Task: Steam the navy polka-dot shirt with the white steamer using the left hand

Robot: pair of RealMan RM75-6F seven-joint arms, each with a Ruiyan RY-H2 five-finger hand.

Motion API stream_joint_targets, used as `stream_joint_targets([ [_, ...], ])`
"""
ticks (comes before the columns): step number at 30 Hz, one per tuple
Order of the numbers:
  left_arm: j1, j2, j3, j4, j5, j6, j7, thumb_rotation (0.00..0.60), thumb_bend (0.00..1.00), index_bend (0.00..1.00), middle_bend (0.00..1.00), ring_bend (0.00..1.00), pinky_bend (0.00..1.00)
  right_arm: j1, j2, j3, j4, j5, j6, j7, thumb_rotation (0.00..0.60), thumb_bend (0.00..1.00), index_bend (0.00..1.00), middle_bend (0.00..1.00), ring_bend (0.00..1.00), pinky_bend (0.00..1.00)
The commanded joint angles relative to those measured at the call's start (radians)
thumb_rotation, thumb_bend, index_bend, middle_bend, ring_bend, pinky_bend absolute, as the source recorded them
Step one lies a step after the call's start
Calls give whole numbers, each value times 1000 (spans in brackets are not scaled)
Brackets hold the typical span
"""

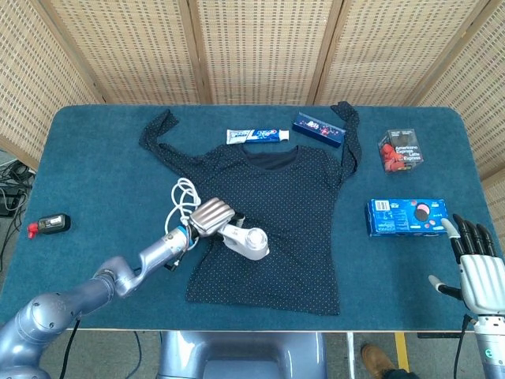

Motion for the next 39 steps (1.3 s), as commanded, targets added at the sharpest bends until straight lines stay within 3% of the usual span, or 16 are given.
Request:
stream_joint_targets([
  [1,7,38,24,-75,28,24,21,600,702,1000,795,735,866,-1,0,0,-1,-1,2,0,600,0,77,0,0,0],
  [19,34,139,92,-280,82,55,69,600,703,1000,795,736,866,-1,3,-2,-4,-8,4,3,600,0,83,0,0,0],
  [39,81,130,68,-133,32,56,79,600,702,1000,795,735,866,-2,4,-9,-12,-20,6,-1,600,0,87,0,0,0],
])
